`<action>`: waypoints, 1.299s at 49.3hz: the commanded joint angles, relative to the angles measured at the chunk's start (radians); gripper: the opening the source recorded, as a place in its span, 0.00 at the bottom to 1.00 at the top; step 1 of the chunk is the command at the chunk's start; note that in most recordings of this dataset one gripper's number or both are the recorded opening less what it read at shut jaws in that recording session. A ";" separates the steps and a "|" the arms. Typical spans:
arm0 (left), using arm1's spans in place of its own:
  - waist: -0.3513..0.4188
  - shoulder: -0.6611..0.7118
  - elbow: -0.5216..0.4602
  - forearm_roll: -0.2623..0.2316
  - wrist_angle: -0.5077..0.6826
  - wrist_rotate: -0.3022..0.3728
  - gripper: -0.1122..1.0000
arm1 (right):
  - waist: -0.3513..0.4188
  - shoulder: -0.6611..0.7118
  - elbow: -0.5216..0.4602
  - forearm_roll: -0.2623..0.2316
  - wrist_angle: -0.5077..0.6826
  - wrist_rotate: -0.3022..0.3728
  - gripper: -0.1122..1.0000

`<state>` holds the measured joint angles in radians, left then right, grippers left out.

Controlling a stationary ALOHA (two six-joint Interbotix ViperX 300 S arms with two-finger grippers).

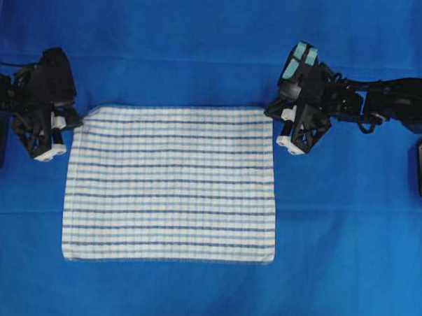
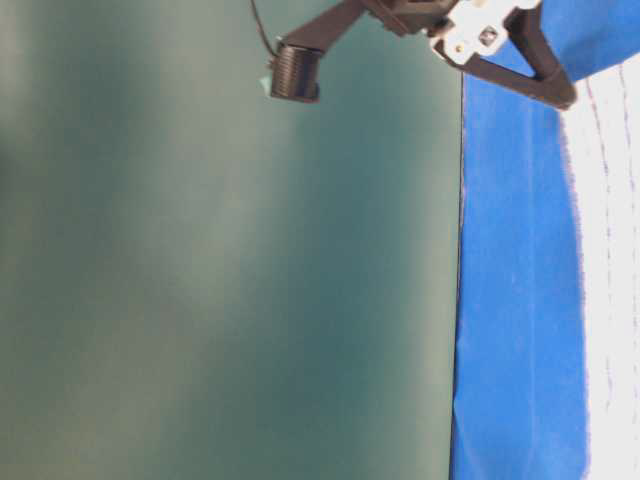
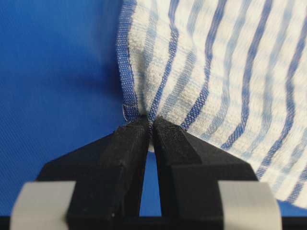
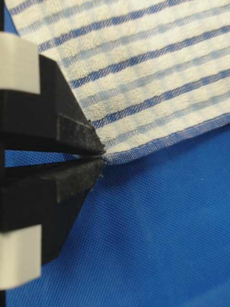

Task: Fold the blue towel.
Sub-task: 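Lift the far edge with both grippers and fold it toward the near edge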

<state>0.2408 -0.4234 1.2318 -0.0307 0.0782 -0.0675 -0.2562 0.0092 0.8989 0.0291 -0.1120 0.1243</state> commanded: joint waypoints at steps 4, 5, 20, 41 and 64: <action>0.003 -0.040 -0.041 0.005 -0.005 0.017 0.12 | 0.002 -0.054 0.000 0.002 0.000 0.002 0.14; 0.003 -0.041 -0.041 0.005 -0.003 0.017 0.12 | 0.003 -0.054 0.002 0.002 0.002 0.002 0.14; -0.014 -0.077 -0.046 0.003 0.078 -0.006 0.12 | 0.028 -0.067 0.005 0.002 0.012 0.003 0.14; -0.221 -0.121 -0.037 0.002 0.126 -0.158 0.12 | 0.210 -0.149 0.028 0.011 0.098 0.075 0.14; -0.577 -0.097 -0.061 0.002 0.126 -0.463 0.12 | 0.479 -0.160 0.038 0.011 0.084 0.239 0.14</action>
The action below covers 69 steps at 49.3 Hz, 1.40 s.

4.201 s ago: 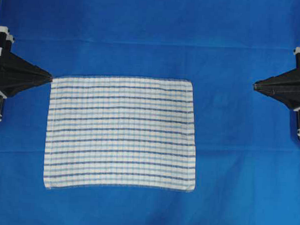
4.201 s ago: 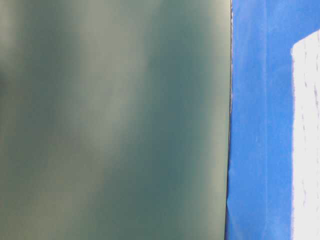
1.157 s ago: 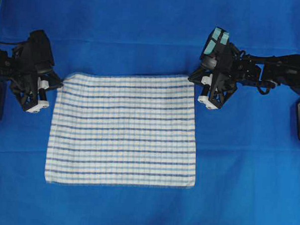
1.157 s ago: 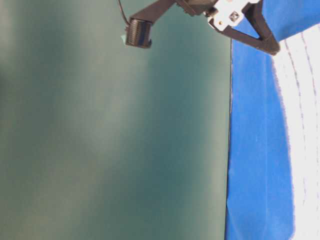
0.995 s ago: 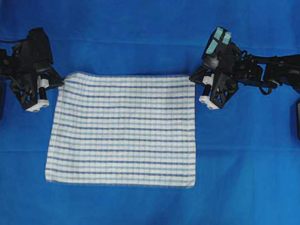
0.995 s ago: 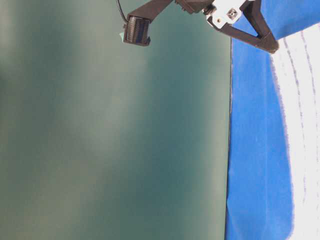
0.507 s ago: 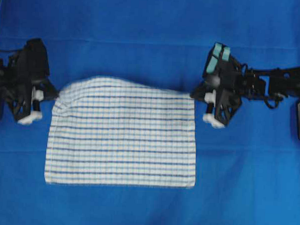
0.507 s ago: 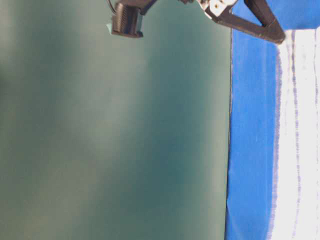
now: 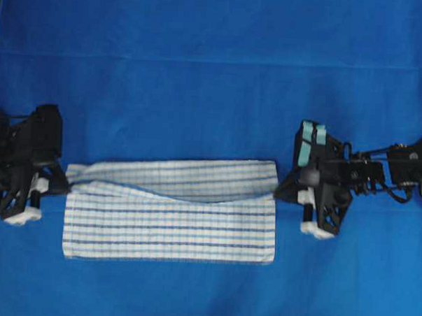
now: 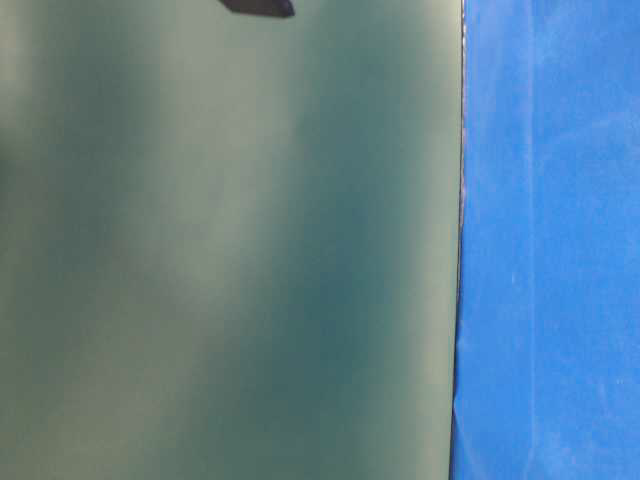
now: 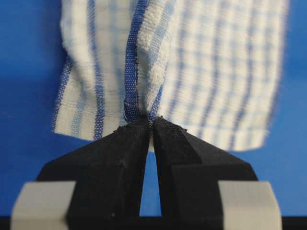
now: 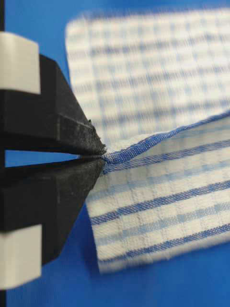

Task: Fold the blue towel.
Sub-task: 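Lift the far edge with both grippers and fold it toward the near edge, then release, then grasp both ends of the folded strip with both grippers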

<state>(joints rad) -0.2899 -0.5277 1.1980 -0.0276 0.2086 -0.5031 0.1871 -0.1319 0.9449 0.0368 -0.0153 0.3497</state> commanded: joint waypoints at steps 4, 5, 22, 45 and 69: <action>-0.091 0.029 -0.038 -0.002 -0.011 -0.072 0.12 | 0.074 -0.017 -0.009 0.003 -0.026 0.040 0.14; -0.101 0.037 -0.041 -0.002 -0.012 -0.081 0.12 | 0.083 -0.017 -0.008 0.003 -0.029 0.046 0.14; -0.204 0.212 -0.161 -0.002 -0.003 -0.110 0.12 | 0.146 0.008 -0.031 0.003 -0.034 0.104 0.14; -0.193 0.215 -0.167 -0.002 0.005 -0.114 0.13 | 0.146 0.020 -0.049 0.003 0.002 0.110 0.15; -0.161 0.103 -0.190 0.002 0.190 -0.107 0.79 | 0.120 -0.054 -0.110 -0.066 0.112 0.107 0.70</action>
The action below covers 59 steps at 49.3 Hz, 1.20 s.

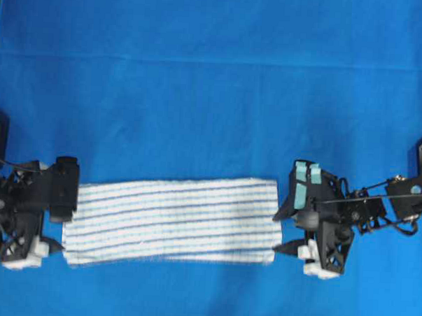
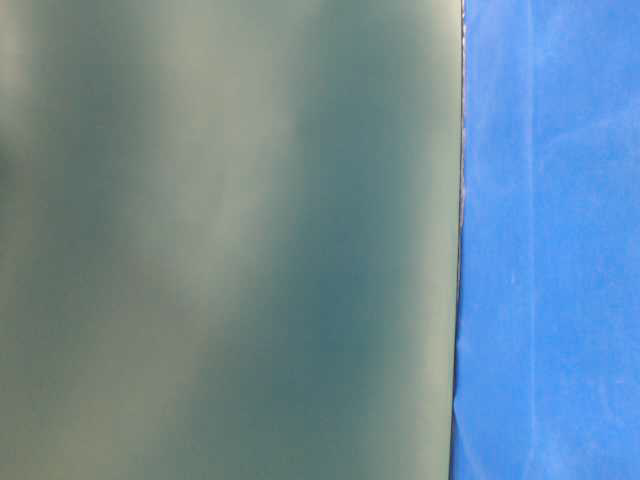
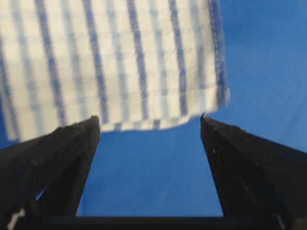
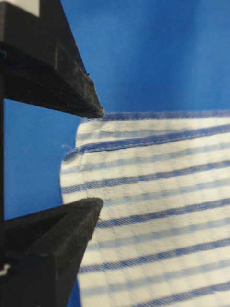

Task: Fold the blue towel.
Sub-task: 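Release, then grasp both ends of the folded strip with both grippers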

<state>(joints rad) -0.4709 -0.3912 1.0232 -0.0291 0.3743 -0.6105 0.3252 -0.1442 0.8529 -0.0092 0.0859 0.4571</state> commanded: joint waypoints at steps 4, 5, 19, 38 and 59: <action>0.044 -0.061 -0.009 0.005 0.034 0.003 0.79 | -0.054 -0.063 -0.009 -0.038 0.017 0.002 0.68; 0.051 -0.066 -0.008 0.006 0.034 0.003 0.79 | -0.064 -0.066 -0.006 -0.041 0.017 0.000 0.69; 0.103 -0.086 0.012 0.014 0.035 0.006 0.79 | -0.173 -0.071 0.020 -0.089 0.023 0.000 0.69; 0.173 0.009 0.057 0.015 -0.031 0.008 0.79 | -0.222 0.058 0.012 -0.091 -0.009 0.002 0.69; 0.206 0.098 0.110 0.015 -0.129 0.005 0.79 | -0.249 0.170 -0.005 -0.086 -0.049 0.014 0.68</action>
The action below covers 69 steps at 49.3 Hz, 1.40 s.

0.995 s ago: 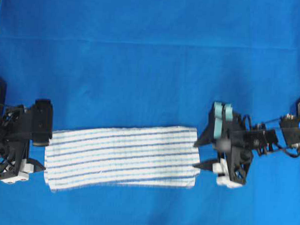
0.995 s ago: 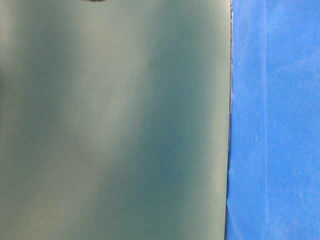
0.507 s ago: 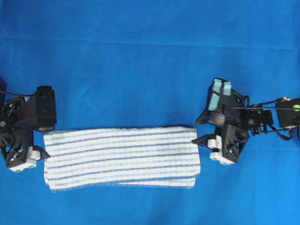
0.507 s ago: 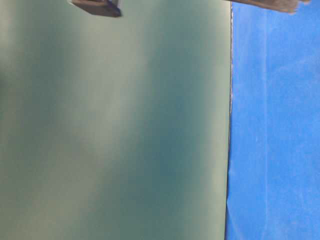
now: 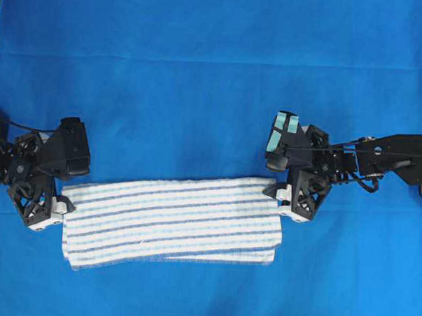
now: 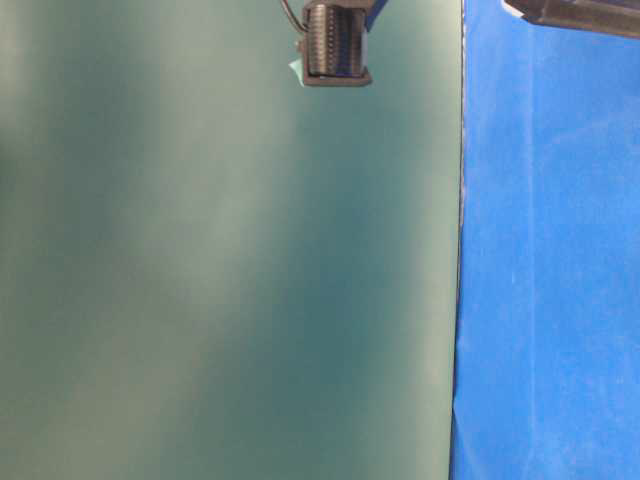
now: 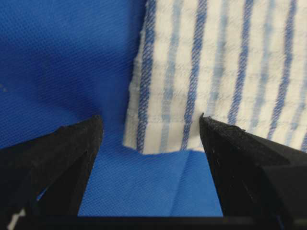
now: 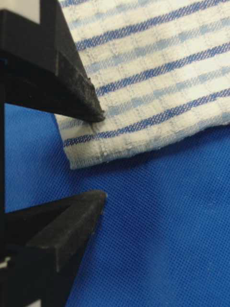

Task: Fold the blue towel.
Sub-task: 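Release, then grasp both ends of the folded strip with both grippers, then lift the strip and rotate it vertical, right gripper up, left down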

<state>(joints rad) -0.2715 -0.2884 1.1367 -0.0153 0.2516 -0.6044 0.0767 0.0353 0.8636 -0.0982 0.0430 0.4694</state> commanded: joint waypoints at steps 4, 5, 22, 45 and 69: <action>0.005 -0.005 -0.003 0.000 -0.005 -0.005 0.77 | 0.002 -0.009 -0.017 0.003 -0.005 0.000 0.68; 0.005 -0.005 -0.003 -0.002 -0.005 -0.006 0.76 | 0.002 -0.009 -0.018 0.002 -0.005 0.000 0.68; 0.005 -0.005 -0.011 -0.002 0.038 0.003 0.14 | 0.023 -0.011 -0.020 -0.002 -0.009 -0.014 0.16; 0.006 -0.074 -0.031 -0.003 0.057 0.003 0.13 | 0.023 -0.112 -0.020 -0.002 0.017 -0.008 0.13; 0.006 -0.396 -0.071 -0.002 0.100 0.002 0.13 | 0.023 -0.371 -0.028 0.000 0.166 0.000 0.13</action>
<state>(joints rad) -0.2669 -0.6458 1.0876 -0.0169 0.3543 -0.6044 0.0982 -0.2961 0.8575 -0.0982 0.2040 0.4679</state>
